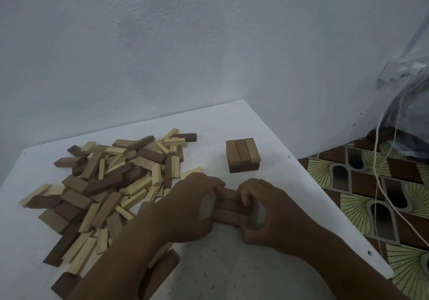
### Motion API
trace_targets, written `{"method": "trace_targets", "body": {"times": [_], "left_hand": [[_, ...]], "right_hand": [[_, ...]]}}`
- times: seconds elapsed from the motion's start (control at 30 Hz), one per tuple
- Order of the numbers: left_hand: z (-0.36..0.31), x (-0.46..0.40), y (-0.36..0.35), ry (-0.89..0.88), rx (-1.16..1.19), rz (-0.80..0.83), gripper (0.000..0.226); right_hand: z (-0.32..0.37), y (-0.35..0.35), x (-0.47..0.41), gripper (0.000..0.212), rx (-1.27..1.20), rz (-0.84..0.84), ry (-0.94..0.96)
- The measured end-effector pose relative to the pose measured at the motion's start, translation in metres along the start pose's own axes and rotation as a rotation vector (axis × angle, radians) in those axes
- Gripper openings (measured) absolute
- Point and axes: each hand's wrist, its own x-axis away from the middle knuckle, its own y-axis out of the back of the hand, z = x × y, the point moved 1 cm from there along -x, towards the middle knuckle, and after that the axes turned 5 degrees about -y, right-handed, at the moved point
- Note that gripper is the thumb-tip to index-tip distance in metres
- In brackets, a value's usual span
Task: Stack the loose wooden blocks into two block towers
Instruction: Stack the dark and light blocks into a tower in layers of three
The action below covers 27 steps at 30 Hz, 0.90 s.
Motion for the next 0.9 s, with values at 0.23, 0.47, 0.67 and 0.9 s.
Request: {"method": "trace_targets", "body": {"times": [0.23, 0.47, 0.67, 0.9], "left_hand": [[0.000, 0.002, -0.002, 0.056, 0.060, -0.061, 0.054], [-0.005, 0.000, -0.006, 0.080, 0.204, -0.147, 0.056], [-0.005, -0.004, 0.002, 0.038, 0.330, -0.312, 0.063], [-0.015, -0.037, 0.014, 0.034, 0.480, -0.527, 0.058]], "right_hand": [[-0.009, 0.013, 0.003, 0.050, 0.037, -0.010, 0.018], [-0.011, 0.016, 0.005, 0.044, 0.065, -0.132, 0.058], [-0.008, 0.035, -0.003, 0.053, -0.122, -0.174, -0.037], [-0.014, 0.052, -0.037, 0.048, -0.164, -0.285, 0.030]]}}
